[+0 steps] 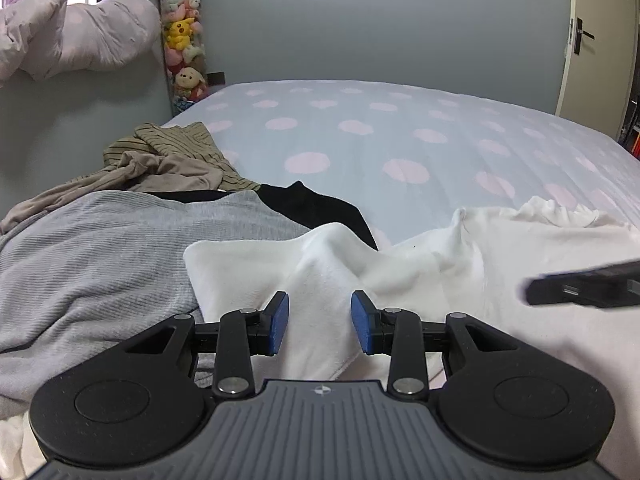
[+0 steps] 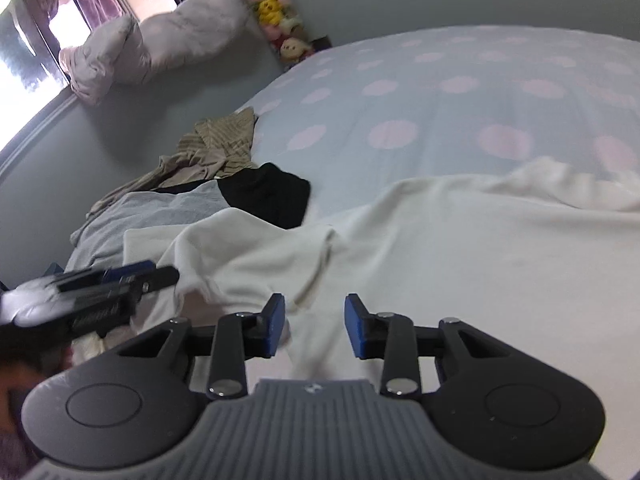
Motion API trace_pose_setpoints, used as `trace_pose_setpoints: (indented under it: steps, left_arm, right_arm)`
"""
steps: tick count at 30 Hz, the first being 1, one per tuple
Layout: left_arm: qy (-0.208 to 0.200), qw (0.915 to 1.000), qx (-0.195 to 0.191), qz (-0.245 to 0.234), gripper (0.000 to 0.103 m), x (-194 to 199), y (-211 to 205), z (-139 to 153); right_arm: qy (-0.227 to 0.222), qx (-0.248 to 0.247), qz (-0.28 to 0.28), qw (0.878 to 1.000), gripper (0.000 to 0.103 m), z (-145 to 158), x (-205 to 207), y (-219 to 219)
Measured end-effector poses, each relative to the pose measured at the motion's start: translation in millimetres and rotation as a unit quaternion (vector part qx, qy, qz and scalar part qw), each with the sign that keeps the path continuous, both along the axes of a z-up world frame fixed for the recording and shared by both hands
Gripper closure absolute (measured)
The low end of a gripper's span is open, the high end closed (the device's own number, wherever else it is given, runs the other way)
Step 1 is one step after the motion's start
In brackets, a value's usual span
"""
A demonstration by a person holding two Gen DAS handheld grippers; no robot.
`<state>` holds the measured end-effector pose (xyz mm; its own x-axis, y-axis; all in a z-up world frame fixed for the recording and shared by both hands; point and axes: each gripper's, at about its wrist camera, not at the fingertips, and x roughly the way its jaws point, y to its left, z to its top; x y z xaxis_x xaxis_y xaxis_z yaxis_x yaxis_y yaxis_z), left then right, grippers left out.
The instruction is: Fold clothes
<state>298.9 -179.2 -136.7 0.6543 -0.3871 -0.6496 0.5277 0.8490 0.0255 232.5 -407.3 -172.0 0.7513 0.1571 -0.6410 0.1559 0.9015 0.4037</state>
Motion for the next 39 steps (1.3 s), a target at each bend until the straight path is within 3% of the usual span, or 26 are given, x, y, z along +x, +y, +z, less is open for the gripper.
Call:
trace_pose_setpoints:
  steps: [6, 13, 15, 16, 17, 19, 24, 26, 29, 34, 39]
  left_arm:
    - [0.005, 0.9999, 0.012, 0.006, 0.071, 5, -3, -9]
    - [0.011, 0.9997, 0.020, 0.011, 0.071, 11, -7, -17]
    - [0.015, 0.9997, 0.015, 0.013, 0.071, 13, -6, -17]
    - [0.017, 0.9997, 0.013, 0.015, 0.071, 13, -6, -17]
    - [0.018, 0.9997, 0.011, 0.015, 0.071, 14, -5, -17]
    - [0.016, 0.9997, 0.009, 0.013, 0.071, 13, -5, -16]
    - [0.014, 0.9996, -0.021, 0.011, 0.071, 13, 1, -11]
    - [0.009, 0.9991, -0.041, 0.010, 0.068, 11, 3, -6]
    - [-0.007, 0.9974, -0.072, 0.005, 0.054, 6, 6, 3]
    - [-0.035, 0.9940, -0.101, -0.024, 0.054, -8, 2, 14]
    - [-0.022, 0.9921, -0.108, -0.060, 0.050, -13, -8, 13]
  right_arm:
    - [0.025, -0.004, 0.016, 1.000, 0.066, -25, 57, 11]
    - [0.046, -0.015, 0.007, 0.999, 0.065, -46, 86, 13]
    - [0.045, -0.014, 0.008, 0.999, 0.074, -47, 88, 15]
    - [0.045, -0.015, 0.010, 0.999, 0.088, -46, 89, 17]
    - [0.045, -0.016, 0.012, 0.999, 0.093, -45, 89, 19]
    - [0.038, -0.016, 0.015, 0.999, 0.095, -40, 89, 23]
    - [-0.005, -0.037, 0.015, 0.999, 0.096, 3, 75, 28]
    - [-0.029, -0.051, 0.015, 0.998, 0.096, 34, 67, 27]
    - [-0.069, -0.084, 0.015, 0.994, 0.096, 86, 55, 26]
    - [-0.109, -0.127, -0.002, 0.986, 0.096, 163, 32, 16]
    - [-0.126, -0.159, -0.021, 0.979, 0.096, 216, 4, 0]
